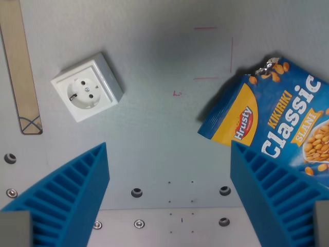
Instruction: Rotate around base negative y
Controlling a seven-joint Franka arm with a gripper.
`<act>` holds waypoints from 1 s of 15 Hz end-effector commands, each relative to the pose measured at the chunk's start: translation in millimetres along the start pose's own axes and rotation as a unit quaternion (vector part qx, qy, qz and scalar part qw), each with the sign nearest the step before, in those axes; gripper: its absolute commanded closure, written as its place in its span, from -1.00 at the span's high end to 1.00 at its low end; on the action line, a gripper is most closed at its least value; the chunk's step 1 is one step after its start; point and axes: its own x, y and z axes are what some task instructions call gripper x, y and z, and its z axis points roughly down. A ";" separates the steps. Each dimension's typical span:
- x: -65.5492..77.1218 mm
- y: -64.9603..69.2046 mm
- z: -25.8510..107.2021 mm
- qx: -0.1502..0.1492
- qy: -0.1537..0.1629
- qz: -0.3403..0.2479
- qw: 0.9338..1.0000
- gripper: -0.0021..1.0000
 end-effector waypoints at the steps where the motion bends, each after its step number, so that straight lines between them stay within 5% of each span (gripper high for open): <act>1: -0.3 0.0 -2.9 0.000 0.009 0.000 1.000 1.00; 15: -0.3 0.0 -2.9 -0.002 0.103 0.000 0.995 1.00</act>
